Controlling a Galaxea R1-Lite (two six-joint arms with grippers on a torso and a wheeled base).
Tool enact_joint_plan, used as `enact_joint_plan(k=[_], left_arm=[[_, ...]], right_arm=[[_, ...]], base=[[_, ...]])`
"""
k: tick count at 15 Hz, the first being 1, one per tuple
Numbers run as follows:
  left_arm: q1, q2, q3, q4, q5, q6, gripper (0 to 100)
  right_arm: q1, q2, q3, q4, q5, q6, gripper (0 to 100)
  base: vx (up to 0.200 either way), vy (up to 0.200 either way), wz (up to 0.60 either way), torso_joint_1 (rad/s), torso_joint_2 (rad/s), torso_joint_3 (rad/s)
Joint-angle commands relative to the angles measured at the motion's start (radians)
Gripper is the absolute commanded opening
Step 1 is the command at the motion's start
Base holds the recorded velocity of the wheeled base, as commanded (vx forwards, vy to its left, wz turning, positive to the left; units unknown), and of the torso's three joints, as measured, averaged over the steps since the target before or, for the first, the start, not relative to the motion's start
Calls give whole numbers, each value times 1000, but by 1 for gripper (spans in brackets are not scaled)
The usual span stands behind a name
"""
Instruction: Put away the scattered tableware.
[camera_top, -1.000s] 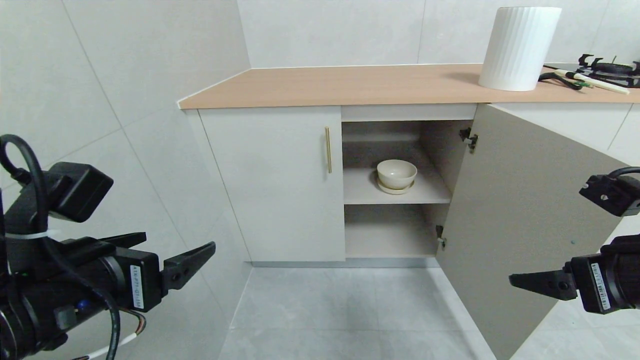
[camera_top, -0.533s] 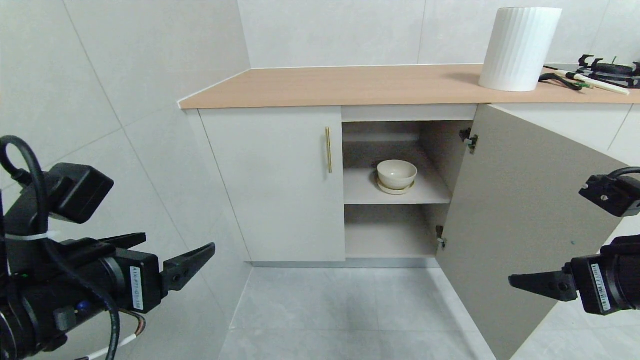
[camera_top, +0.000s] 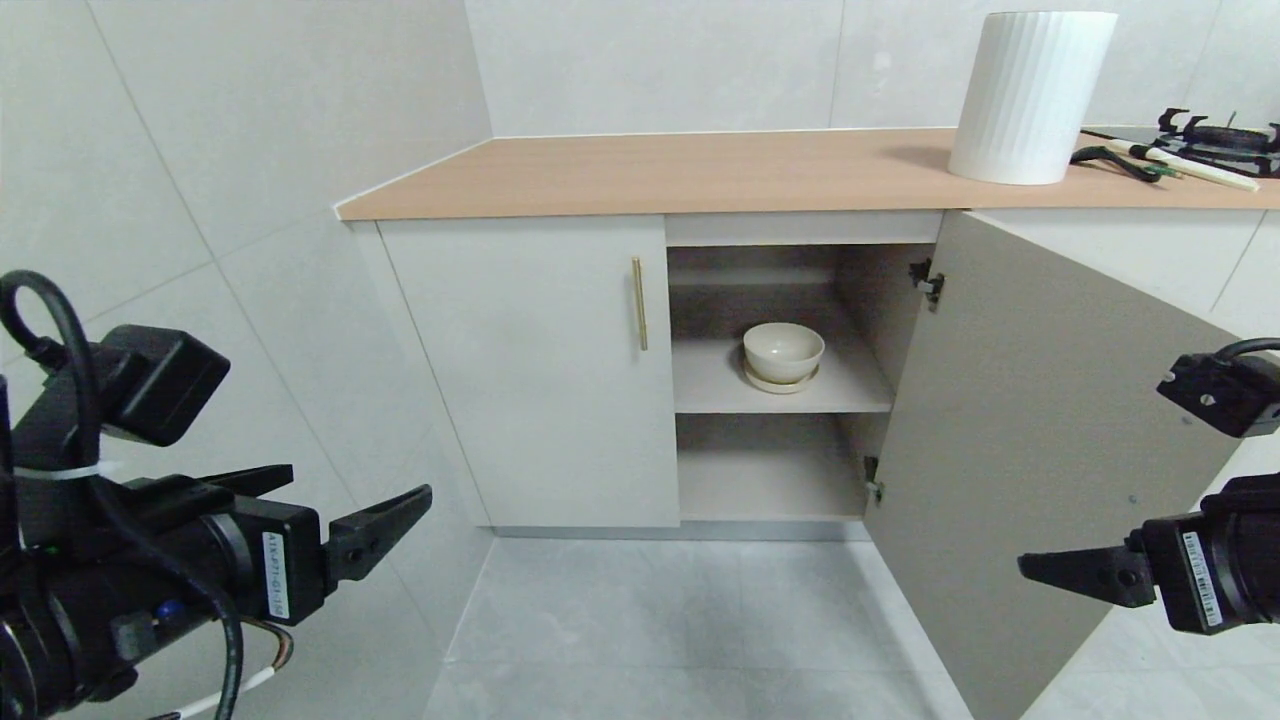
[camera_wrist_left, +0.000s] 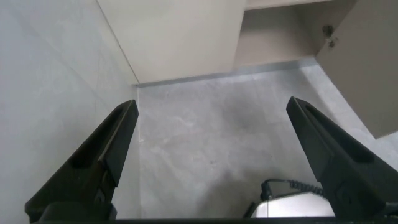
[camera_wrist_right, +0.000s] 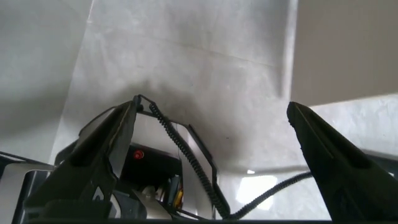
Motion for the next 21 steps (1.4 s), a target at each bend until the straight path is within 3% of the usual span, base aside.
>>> enact_joint_plan(k=[1, 8, 10, 13, 16, 21], left_arm=[[-1, 1, 0, 1, 0, 4, 100], [-1, 1, 2, 1, 0, 7, 100], [1, 1, 2, 1, 0, 7, 100], [1, 1, 2, 1, -1, 7, 100], [1, 1, 3, 1, -1, 7, 100], [1, 1, 3, 1, -1, 7, 100]], right_arm=[[-1, -1, -2, 0, -3, 0, 100], [-42, -32, -64, 121, -6, 0, 100], [-121, -18, -102, 153, -10, 0, 100], [-306, 42, -140, 148, -39, -2, 100], [-391, 106, -139, 69, -43, 1, 100], [-444, 230, -120, -96, -55, 29, 100]], base=[[0, -200, 0, 2, -2, 7], [0, -200, 0, -2, 4, 4], [0, 0, 0, 0, 0, 0], [0, 0, 0, 0, 0, 0], [0, 0, 0, 0, 0, 0], [0, 0, 0, 0, 0, 0]])
